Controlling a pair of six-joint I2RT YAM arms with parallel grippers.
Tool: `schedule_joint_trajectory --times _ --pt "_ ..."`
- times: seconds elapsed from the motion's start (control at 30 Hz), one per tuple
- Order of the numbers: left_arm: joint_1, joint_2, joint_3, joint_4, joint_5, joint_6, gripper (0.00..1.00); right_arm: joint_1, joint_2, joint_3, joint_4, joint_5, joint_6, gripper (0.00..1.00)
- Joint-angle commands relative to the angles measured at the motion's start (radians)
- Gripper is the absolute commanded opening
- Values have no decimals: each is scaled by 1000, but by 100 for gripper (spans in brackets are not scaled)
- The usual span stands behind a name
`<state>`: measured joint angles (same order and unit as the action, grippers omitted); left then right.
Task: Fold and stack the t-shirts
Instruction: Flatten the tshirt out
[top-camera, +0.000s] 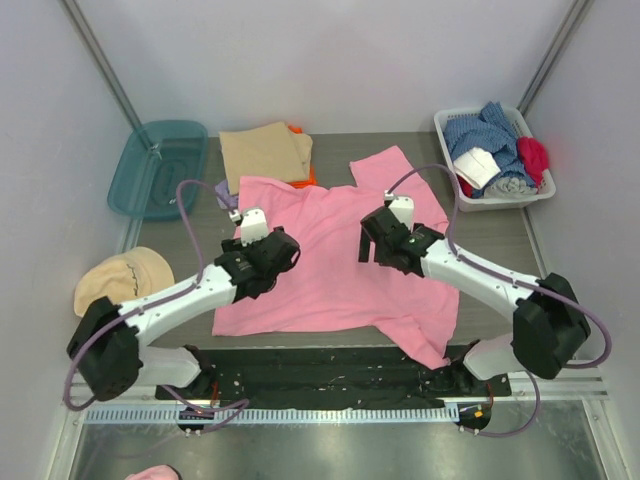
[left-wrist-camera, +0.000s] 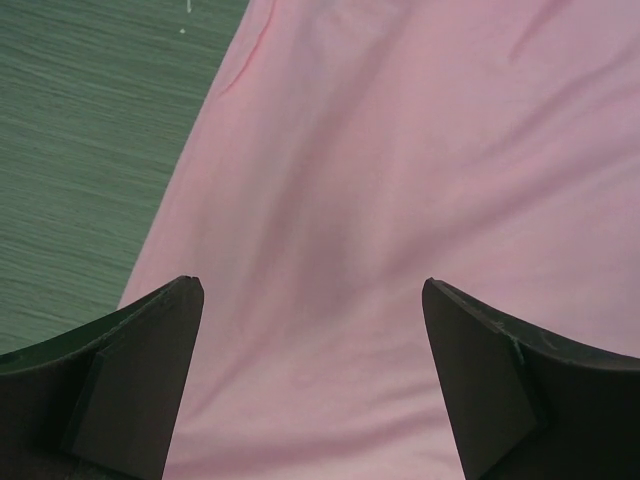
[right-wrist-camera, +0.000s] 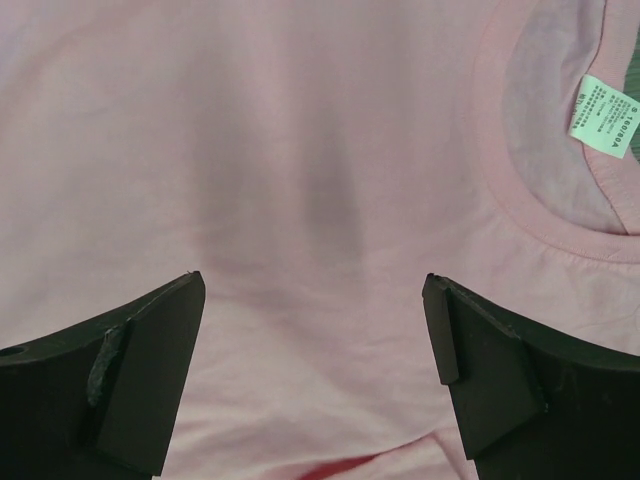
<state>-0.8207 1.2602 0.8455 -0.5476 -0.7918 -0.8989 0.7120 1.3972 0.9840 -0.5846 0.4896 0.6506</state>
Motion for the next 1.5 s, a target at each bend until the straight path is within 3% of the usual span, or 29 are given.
schedule_joint_trajectory --times 0.0,0.37,0.9,1.13,1.47 --pt "103 120 -29 190 60 162 96 -112 55 -24 144 -68 -61 100" --pt "272 349 82 342 161 281 96 -180 236 10 255 -152 -123 100" --pt "405 557 168 330 262 258 96 -272 482 139 253 -212 -150 100" --pt "443 654 280 307 276 278 95 -327 581 248 233 -229 -180 100" --pt "489 706 385 282 289 304 94 -362 616 358 210 -247 -216 100"
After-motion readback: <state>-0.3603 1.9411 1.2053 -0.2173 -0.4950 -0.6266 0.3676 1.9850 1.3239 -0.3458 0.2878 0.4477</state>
